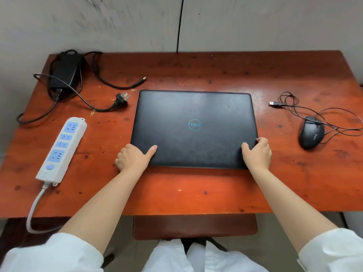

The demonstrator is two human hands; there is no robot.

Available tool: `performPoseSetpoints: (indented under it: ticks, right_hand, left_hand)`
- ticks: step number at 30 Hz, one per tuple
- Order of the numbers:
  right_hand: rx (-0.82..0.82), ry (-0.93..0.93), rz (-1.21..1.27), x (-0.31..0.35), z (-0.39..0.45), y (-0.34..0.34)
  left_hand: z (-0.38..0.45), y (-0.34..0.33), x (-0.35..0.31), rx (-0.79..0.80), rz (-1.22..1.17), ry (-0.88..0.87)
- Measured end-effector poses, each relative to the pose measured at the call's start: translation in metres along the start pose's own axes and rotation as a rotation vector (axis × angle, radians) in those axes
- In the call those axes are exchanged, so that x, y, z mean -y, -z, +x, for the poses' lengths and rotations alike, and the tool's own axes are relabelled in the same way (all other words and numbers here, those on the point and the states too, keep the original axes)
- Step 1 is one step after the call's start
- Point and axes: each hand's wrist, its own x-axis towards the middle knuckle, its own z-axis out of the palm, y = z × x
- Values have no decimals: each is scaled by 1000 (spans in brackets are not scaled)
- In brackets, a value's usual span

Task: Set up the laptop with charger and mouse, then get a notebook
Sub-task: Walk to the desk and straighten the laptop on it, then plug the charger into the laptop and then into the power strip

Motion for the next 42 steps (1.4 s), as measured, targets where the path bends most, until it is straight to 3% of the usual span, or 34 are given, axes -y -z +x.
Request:
performPoseSetpoints:
  ticks: [12,19,25,33,39,42]
  right_hand:
    - [3,-4,19,-2,14,8]
    - [40,67,-181,-1,6,9]
    - [76,417,-452,12,-27,-9]
    - [328,809,-426,91,-77,-59]
    - [424,940,-336,175,-111,-100]
    - [394,907,-344,213,-120,-127]
  left_hand:
    - [-8,-2,-4,37,45,42]
    - [-14,-2,-6,-8,159,-14]
    - [-23,9,-2,-53,192,-156]
    - [-5,51,66,-98,141,-167]
    - [48,93,110,-122,172,-172]
    - [93,113,125,-120,193,-242]
